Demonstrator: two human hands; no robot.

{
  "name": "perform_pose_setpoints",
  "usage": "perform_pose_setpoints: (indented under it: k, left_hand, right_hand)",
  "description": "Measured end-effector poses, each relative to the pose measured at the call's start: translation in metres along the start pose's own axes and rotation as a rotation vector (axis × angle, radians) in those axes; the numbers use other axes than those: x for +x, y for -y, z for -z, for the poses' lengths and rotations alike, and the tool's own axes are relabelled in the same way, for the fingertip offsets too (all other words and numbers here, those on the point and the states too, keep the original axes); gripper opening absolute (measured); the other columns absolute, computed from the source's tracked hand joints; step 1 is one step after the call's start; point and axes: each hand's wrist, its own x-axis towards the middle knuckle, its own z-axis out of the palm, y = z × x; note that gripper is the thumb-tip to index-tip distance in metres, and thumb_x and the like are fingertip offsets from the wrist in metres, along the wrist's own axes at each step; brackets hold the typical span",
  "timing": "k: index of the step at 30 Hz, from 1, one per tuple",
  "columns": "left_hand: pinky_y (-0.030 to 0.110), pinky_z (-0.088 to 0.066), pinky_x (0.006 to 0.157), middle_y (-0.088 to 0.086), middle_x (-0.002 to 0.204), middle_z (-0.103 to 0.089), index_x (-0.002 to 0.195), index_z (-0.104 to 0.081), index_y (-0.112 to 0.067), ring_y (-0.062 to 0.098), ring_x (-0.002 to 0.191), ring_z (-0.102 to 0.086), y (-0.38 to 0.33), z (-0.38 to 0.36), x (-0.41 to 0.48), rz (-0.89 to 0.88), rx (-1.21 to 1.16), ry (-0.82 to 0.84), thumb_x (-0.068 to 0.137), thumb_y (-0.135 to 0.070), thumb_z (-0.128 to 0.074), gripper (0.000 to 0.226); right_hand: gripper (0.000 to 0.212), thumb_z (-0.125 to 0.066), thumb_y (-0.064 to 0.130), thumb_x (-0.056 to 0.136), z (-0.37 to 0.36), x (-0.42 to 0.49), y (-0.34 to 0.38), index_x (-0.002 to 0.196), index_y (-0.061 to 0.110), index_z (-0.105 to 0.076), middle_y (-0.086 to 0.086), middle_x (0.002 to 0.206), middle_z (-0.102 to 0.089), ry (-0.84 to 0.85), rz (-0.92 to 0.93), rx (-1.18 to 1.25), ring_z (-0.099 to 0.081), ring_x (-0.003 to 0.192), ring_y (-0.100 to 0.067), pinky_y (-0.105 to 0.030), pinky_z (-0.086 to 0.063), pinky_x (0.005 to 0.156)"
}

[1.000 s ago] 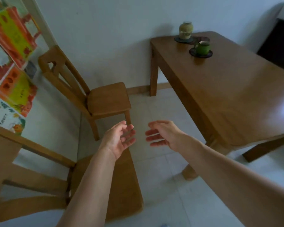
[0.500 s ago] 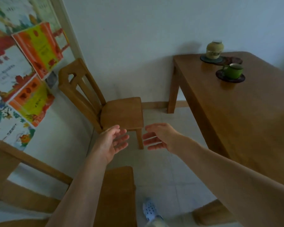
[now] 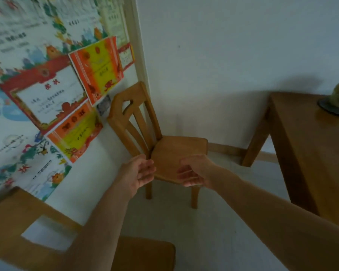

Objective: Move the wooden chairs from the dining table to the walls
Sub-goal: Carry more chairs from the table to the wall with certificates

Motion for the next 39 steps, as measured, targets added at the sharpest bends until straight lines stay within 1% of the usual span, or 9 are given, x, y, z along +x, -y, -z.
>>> perform_pose_setpoints:
  k: [5,10,14,20,23,27,30,34,39]
  left_hand:
    - [0.048,-0.052,0.087,0.014,0.106,-0.068,0.121,-0.057,-0.010,0.031,0.096,-0.065,-0.036,0.021,0.033,-0.035,-0.017,-0.140,0.099,-0.011,-0.051,0.023]
    - [0.050,-0.049,0.096,0.016,0.118,-0.064,0.130,-0.052,-0.010,0.034,0.105,-0.063,-0.082,0.042,0.087,-0.067,0.007,-0.245,0.100,-0.014,-0.048,0.030]
    - [0.045,-0.054,0.084,0.010,0.111,-0.065,0.128,-0.054,-0.013,0.028,0.099,-0.064,-0.122,0.050,0.146,-0.079,0.053,-0.332,0.096,-0.013,-0.056,0.033]
    - [0.028,-0.051,0.064,-0.011,0.090,-0.057,0.104,-0.052,-0.029,0.015,0.087,-0.062,-0.149,0.051,0.235,-0.171,0.342,-0.333,0.083,-0.018,-0.074,0.033]
    - [0.044,-0.055,0.089,0.000,0.104,-0.063,0.111,-0.053,-0.019,0.029,0.105,-0.064,-0.152,0.050,0.266,-0.214,0.538,-0.359,0.087,-0.023,-0.071,0.030]
    - [0.049,-0.053,0.093,0.006,0.110,-0.067,0.124,-0.053,-0.012,0.026,0.102,-0.065,-0.150,0.055,0.291,-0.237,0.662,-0.379,0.081,-0.029,-0.075,0.051]
    - [0.045,-0.054,0.092,0.001,0.104,-0.067,0.118,-0.057,-0.016,0.020,0.097,-0.066,-0.148,0.061,0.304,-0.253,0.738,-0.415,0.084,-0.029,-0.072,0.040]
    - [0.038,-0.055,0.084,-0.004,0.087,-0.063,0.104,-0.060,-0.017,0.017,0.087,-0.065,-0.147,0.069,0.311,-0.263,0.799,-0.424,0.082,-0.029,-0.071,0.027]
    - [0.034,-0.053,0.082,-0.012,0.081,-0.056,0.101,-0.062,-0.019,0.014,0.084,-0.061,-0.146,0.075,0.304,-0.297,0.805,-0.422,0.080,-0.026,-0.073,0.024]
  right_hand:
    - [0.015,-0.052,0.012,0.097,-0.041,0.058,0.041,0.095,0.003,-0.063,-0.015,0.087,-0.067,0.107,-0.033,-0.107,-0.067,0.070,-0.025,-0.039,-0.059,0.065]
    - [0.029,-0.045,0.006,0.098,-0.091,0.124,0.077,0.121,-0.005,-0.058,-0.012,0.072,-0.053,0.214,-0.091,-0.173,-0.054,0.057,-0.021,-0.031,-0.054,0.052]
    - [0.015,-0.048,0.011,0.100,-0.124,0.182,0.113,0.110,0.006,-0.058,-0.015,0.090,-0.065,0.232,-0.074,-0.276,-0.067,0.076,-0.027,-0.045,-0.060,0.078]
    - [0.016,-0.047,0.026,0.102,-0.162,0.279,0.154,0.101,0.013,-0.057,-0.014,0.110,-0.062,0.300,-0.084,-0.295,-0.063,0.105,-0.031,-0.044,-0.058,0.083]
    - [0.025,-0.045,0.041,0.100,-0.181,0.328,0.163,0.092,0.020,-0.054,0.000,0.086,-0.053,0.323,-0.091,-0.307,-0.054,0.089,-0.022,-0.047,-0.051,0.093]
    - [0.050,-0.050,0.061,0.089,-0.203,0.374,0.161,0.126,0.027,-0.051,0.000,0.117,-0.057,0.306,-0.059,-0.185,-0.056,0.102,-0.021,-0.035,-0.050,0.079]
    - [0.039,-0.052,0.068,0.085,-0.215,0.398,0.155,0.100,0.033,-0.062,0.009,0.103,-0.064,0.437,-0.087,-0.125,-0.058,0.089,-0.009,-0.027,-0.045,0.069]
    - [0.082,-0.064,0.086,0.056,-0.219,0.417,0.141,0.119,0.033,-0.063,0.009,0.118,-0.061,0.519,-0.111,-0.075,-0.052,0.113,-0.017,-0.044,-0.036,0.109]
    - [0.106,-0.065,0.091,0.043,-0.230,0.414,0.127,0.129,0.029,-0.058,0.001,0.128,-0.059,0.426,-0.103,-0.018,-0.052,0.119,-0.021,-0.043,-0.036,0.110]
